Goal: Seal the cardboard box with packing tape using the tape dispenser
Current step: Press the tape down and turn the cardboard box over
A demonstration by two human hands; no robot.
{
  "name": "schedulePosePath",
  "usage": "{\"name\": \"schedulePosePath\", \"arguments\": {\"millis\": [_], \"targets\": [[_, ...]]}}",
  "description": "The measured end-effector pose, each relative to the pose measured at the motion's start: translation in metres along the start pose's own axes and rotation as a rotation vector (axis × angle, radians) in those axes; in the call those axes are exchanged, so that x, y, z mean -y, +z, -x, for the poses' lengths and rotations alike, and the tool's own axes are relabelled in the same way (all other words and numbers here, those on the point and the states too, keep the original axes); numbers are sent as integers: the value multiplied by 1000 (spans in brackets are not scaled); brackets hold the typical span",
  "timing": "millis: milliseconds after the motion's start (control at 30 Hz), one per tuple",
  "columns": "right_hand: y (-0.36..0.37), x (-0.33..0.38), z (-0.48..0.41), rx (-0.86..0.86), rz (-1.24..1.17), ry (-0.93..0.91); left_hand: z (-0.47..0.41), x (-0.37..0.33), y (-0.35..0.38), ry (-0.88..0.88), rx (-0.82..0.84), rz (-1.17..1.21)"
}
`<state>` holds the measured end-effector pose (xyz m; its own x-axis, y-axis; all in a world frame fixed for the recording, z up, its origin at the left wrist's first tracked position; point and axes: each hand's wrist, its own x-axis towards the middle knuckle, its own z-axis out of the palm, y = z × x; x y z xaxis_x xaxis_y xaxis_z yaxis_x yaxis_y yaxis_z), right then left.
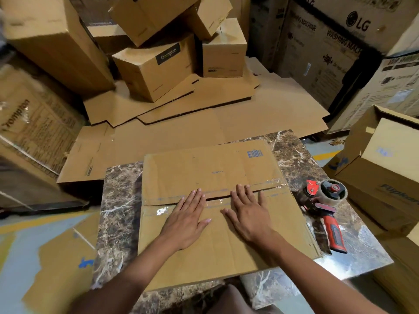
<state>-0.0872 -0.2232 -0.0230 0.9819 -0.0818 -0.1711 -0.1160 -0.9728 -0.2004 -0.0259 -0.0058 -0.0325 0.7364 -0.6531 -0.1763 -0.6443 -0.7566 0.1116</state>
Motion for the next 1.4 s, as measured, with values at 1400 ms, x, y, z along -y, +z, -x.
{"name": "schedulePosePath", "arguments": {"millis": [1400], "targets": [[12,160,-52,92,98,-609,57,73,-13,-738,-238,1128]]}}
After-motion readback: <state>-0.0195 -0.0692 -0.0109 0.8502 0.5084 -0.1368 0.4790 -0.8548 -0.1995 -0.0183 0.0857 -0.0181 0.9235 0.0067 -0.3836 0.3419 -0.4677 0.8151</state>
